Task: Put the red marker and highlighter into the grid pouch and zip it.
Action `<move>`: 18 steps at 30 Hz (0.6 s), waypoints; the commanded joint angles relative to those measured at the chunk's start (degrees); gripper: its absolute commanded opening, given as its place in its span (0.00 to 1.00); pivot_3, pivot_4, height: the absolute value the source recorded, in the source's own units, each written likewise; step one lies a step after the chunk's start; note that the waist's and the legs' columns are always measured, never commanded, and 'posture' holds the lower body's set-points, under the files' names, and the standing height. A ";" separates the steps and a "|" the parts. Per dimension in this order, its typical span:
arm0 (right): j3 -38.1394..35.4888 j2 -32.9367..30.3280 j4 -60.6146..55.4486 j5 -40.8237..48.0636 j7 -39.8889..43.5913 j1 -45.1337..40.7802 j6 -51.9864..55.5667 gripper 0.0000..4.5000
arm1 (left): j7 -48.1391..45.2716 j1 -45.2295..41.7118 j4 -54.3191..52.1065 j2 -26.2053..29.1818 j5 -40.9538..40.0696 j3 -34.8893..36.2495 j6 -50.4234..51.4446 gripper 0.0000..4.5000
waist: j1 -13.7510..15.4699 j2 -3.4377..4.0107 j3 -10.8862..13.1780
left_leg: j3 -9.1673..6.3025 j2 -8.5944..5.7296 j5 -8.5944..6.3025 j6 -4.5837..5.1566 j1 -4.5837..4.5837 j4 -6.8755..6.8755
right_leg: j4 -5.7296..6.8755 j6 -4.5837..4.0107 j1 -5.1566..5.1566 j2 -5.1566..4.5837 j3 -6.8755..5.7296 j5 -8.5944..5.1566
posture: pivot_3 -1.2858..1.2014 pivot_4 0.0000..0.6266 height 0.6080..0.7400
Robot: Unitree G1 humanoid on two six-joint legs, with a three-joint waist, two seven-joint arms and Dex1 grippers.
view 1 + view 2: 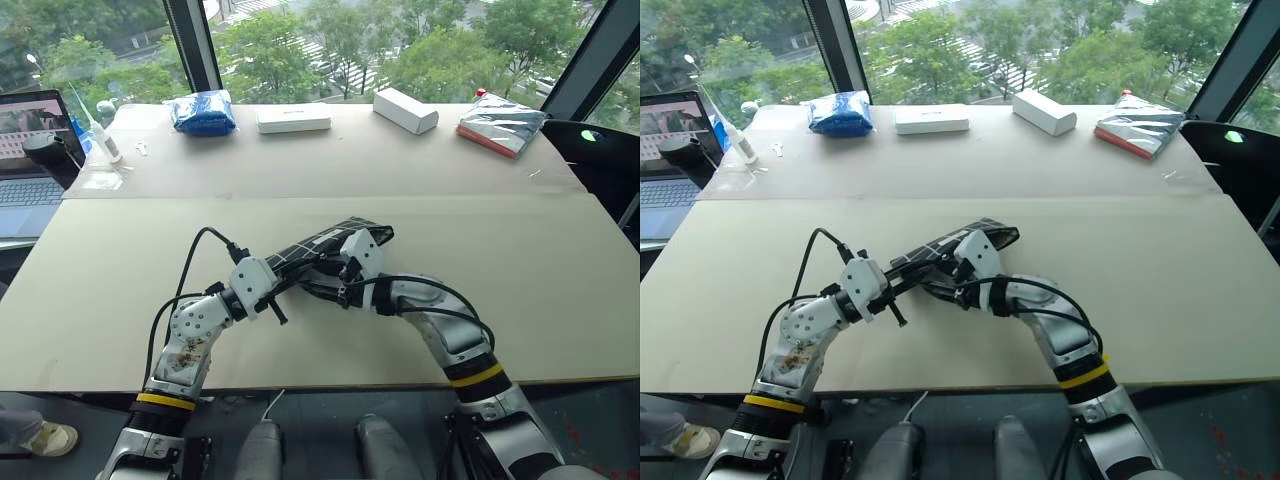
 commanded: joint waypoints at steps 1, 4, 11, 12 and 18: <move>-1.48 -3.84 -4.53 3.29 6.16 1.35 0.92 0.55 | 0.29 -0.65 -1.90 0.22 -0.84 0.42 -0.38 0.00 | 0.30 0.00 0.00 | 0.00 -0.01 0.00 0.00 0.00 0.01 | -0.01 0.00 0.01 -0.01 0.00 0.00 | 0.52 0.24 1.00; -1.90 -8.62 -8.22 6.93 12.44 4.52 3.30 0.55 | 0.24 -0.64 -1.68 0.32 -0.83 0.43 -0.45 0.00 | 0.39 0.00 0.00 | 0.00 0.00 0.00 0.00 0.00 0.02 | -0.02 0.01 0.03 -0.01 0.00 0.00 | 0.52 0.24 1.00; -4.60 -10.99 -4.52 5.23 9.73 4.29 3.31 0.55 | 0.13 -0.80 -1.51 0.45 -0.87 0.40 -0.41 0.00 | 0.12 -0.01 0.00 | 0.00 0.02 0.00 0.00 0.04 0.01 | 0.00 0.01 0.03 0.03 0.01 -0.01 | 0.52 0.24 1.00; -4.36 -10.71 -3.75 4.50 9.11 3.79 3.07 0.55 | 0.09 -0.85 -1.50 0.46 -0.88 0.38 -0.39 0.00 | 0.15 -0.01 0.00 | 0.01 0.01 0.00 0.00 0.03 0.01 | 0.00 0.01 0.03 0.03 0.01 -0.01 | 0.52 0.24 1.00; -2.97 -5.96 5.61 -1.02 1.92 -1.47 3.05 0.55 | 0.15 -0.99 -1.37 0.44 -0.86 0.36 -0.42 0.00 | 0.13 -0.01 0.00 | 0.01 0.01 0.00 0.00 0.03 0.01 | 0.00 0.00 0.01 0.02 0.02 0.00 | 0.52 0.24 1.00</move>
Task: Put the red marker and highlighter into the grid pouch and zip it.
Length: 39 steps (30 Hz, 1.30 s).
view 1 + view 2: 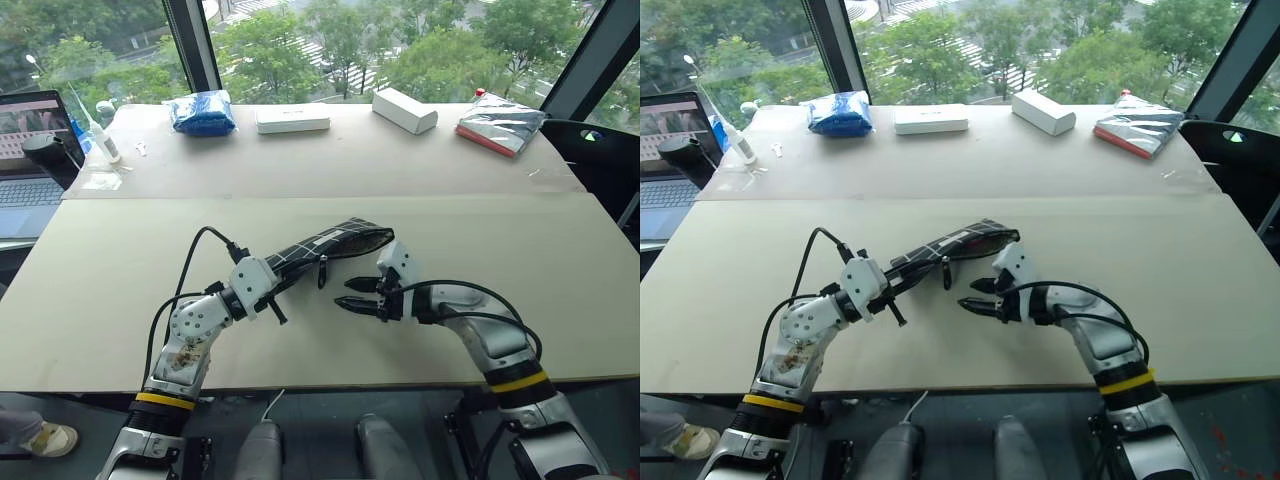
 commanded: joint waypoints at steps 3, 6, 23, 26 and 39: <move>-0.20 4.71 6.04 -2.57 -3.90 -5.44 -1.04 0.55 | 0.21 -0.78 -1.22 0.18 -0.78 0.43 -0.60 0.00 | 0.03 0.00 0.00 | 0.00 0.00 0.00 0.00 -0.01 -0.01 | -0.01 0.00 -0.01 0.00 0.00 0.00 | 0.52 0.24 1.00; -0.86 7.14 5.89 -0.56 -2.59 -7.53 0.28 0.55 | 0.28 -0.78 -1.06 0.13 -0.68 0.35 -0.78 0.00 | 0.02 0.00 0.00 | 0.00 -0.01 0.00 0.00 -0.03 -0.01 | -0.01 0.00 -0.02 -0.01 0.00 0.00 | 0.52 0.24 1.00; -1.96 8.19 11.35 -2.29 -2.24 -11.82 -1.32 0.25 | 1.16 -0.59 -0.36 -0.19 -0.32 0.55 -1.46 0.00 | 0.01 0.00 0.00 | -0.01 0.00 0.00 0.00 -0.01 -0.03 | 0.00 -0.01 -0.02 -0.01 -0.02 0.00 | 0.52 0.24 1.00; -2.16 7.90 11.12 -2.12 -1.76 -11.69 -1.45 0.02 | 1.30 -0.61 -0.31 -0.22 -0.27 0.58 -1.49 0.00 | 0.04 0.01 0.00 | -0.01 -0.01 0.00 0.00 -0.04 -0.03 | -0.01 0.00 -0.03 -0.02 -0.01 0.00 | 0.52 0.24 1.00; -5.33 0.62 5.98 -0.94 1.90 -6.94 -1.01 0.01 | 1.58 -0.59 -0.23 0.06 -0.22 0.73 -1.61 0.00 | 0.20 0.00 0.00 | -0.01 -0.02 0.00 0.00 -0.05 -0.02 | -0.03 0.00 -0.03 -0.03 -0.02 0.00 | 0.52 0.24 1.00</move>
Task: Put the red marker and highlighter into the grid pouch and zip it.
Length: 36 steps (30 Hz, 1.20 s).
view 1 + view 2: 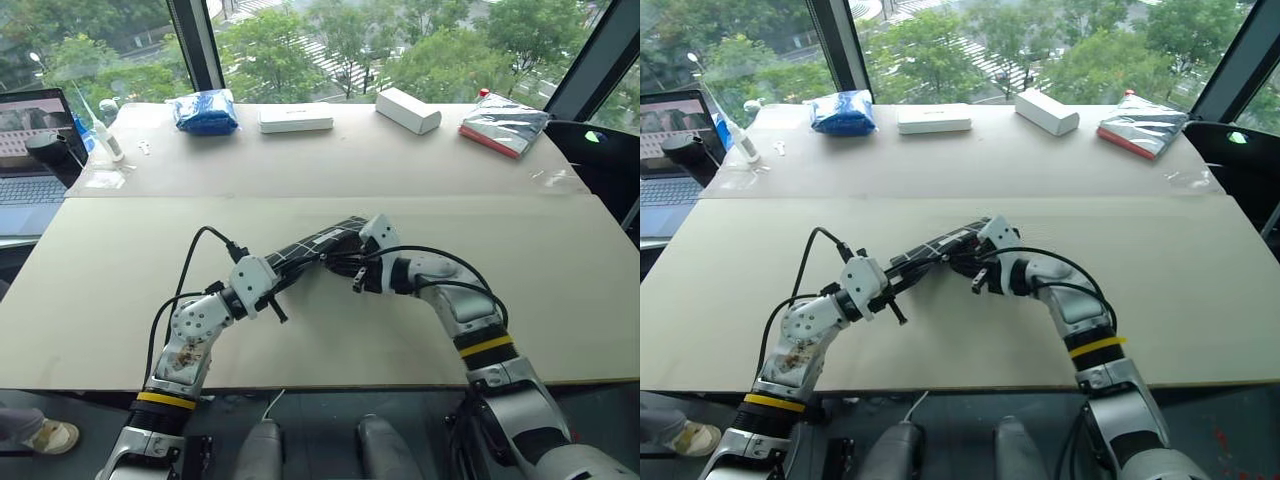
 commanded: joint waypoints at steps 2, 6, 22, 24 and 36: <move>-3.72 -5.51 -5.37 1.11 2.07 2.95 -0.78 0.01 | 0.45 -0.46 -0.68 0.30 -0.43 0.81 -1.47 0.00 | -0.04 0.00 0.00 | 0.00 0.01 0.00 0.00 0.01 0.00 | 0.00 0.00 0.00 0.00 0.01 0.00 | 0.52 0.24 1.00; -5.57 -9.88 -3.74 -1.08 0.00 3.79 -2.04 0.01 | 0.33 -0.40 -0.61 0.35 -0.49 0.76 -1.56 0.00 | -0.05 0.00 0.00 | 0.01 0.01 0.00 0.00 0.01 0.00 | -0.01 0.01 0.00 0.01 0.01 -0.01 | 0.52 0.24 1.00; -8.84 -12.30 14.22 -6.41 -7.11 -3.06 -9.29 0.27 | -0.30 -0.82 -0.23 0.43 -0.69 0.48 -1.72 0.00 | -0.14 -0.01 0.01 | 0.04 0.00 0.00 0.00 0.01 -0.02 | -0.06 0.00 0.01 0.00 0.04 0.00 | 0.52 0.24 1.00; -8.78 -11.86 11.97 -4.47 -4.26 -2.11 -8.81 0.41 | -0.39 -0.90 -0.23 0.51 -0.73 0.52 -1.72 0.00 | -0.13 -0.01 0.01 | 0.03 0.00 0.00 0.00 0.01 -0.02 | -0.06 0.00 0.01 0.00 0.04 0.00 | 0.52 0.24 1.00; -18.38 -20.61 -0.48 5.84 6.24 7.55 -3.92 0.86 | -5.73 -4.03 2.55 1.84 -2.01 -0.10 -4.98 0.00 | 0.53 -0.01 0.01 | 0.01 -0.07 0.00 0.00 -0.08 -0.01 | -0.16 0.02 0.05 -0.05 0.01 0.00 | 0.52 0.24 1.00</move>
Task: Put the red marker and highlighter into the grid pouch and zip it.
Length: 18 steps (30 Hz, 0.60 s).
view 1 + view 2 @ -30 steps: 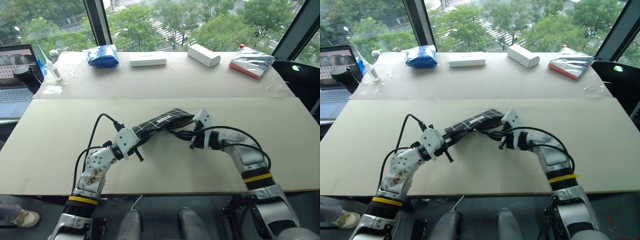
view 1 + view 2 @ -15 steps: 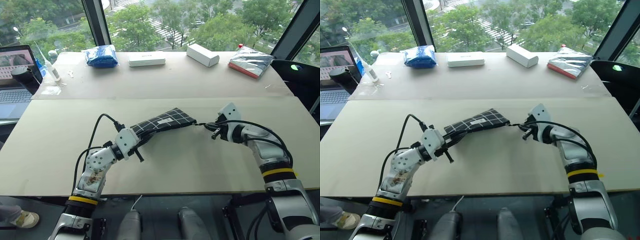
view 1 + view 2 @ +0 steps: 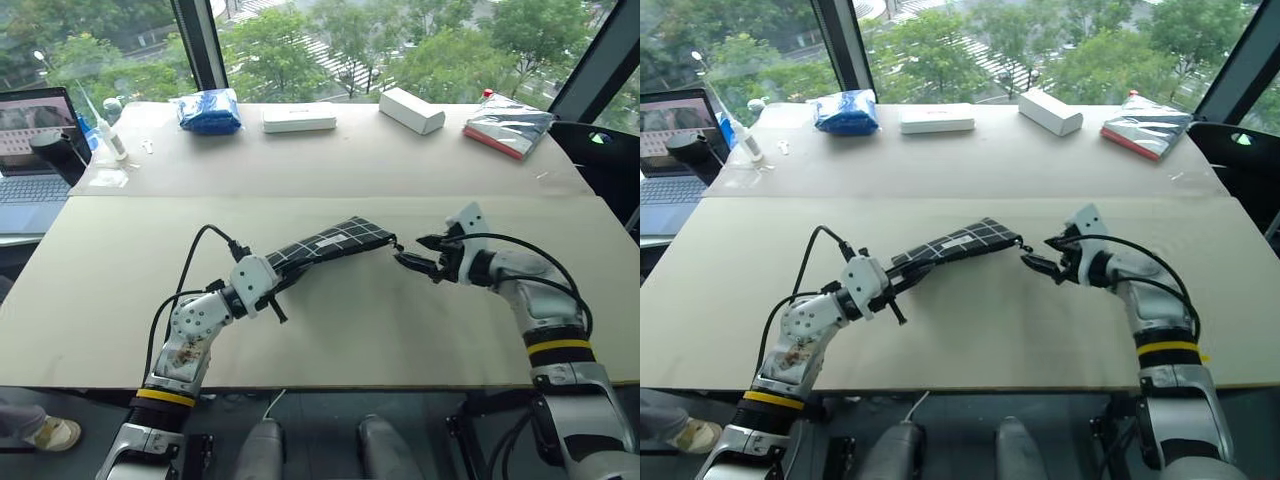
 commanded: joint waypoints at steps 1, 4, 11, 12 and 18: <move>-5.92 -5.61 -5.42 3.32 3.43 3.74 -0.04 0.86 | -3.27 -2.43 1.08 0.92 -1.83 0.09 -3.69 0.00 | -0.07 0.00 0.00 | 0.02 -0.02 0.00 0.00 0.00 0.00 | -0.02 0.02 0.00 -0.02 0.02 0.01 | 0.52 0.24 1.00; -9.95 -9.52 -11.63 7.35 8.15 10.44 0.58 0.86 | -7.26 -4.34 3.42 1.82 -2.34 -0.66 -6.86 0.00 | -0.41 0.00 0.00 | 0.03 0.00 0.00 0.00 0.03 -0.01 | -0.03 0.03 0.01 0.00 0.02 0.01 | 0.52 0.24 1.00; -18.91 -13.09 -23.37 14.30 9.48 21.24 3.38 0.86 | -17.16 -10.43 11.31 1.73 -4.65 -2.69 -14.89 0.00 | -0.78 0.00 0.00 | 0.07 0.00 0.00 0.01 0.05 0.02 | -0.06 0.11 0.04 0.00 0.08 0.00 | 0.52 0.24 1.00; -19.84 -12.85 -24.78 15.27 8.77 21.97 4.13 0.86 | -17.96 -11.29 13.48 1.52 -4.20 -3.02 -16.18 0.00 | -0.76 0.00 0.00 | 0.07 0.00 0.00 0.01 0.05 0.02 | -0.05 0.26 0.05 0.01 0.08 -0.09 | 0.52 0.24 1.00; -20.41 -12.04 -29.92 17.30 5.95 24.51 6.28 0.87 | -20.47 -14.01 22.28 -0.01 -3.10 -4.43 -19.10 0.09 | -0.51 -0.01 0.01 | 0.05 0.00 0.00 0.01 0.04 0.03 | -0.05 0.52 0.06 0.01 0.08 -0.24 | 0.52 0.24 1.00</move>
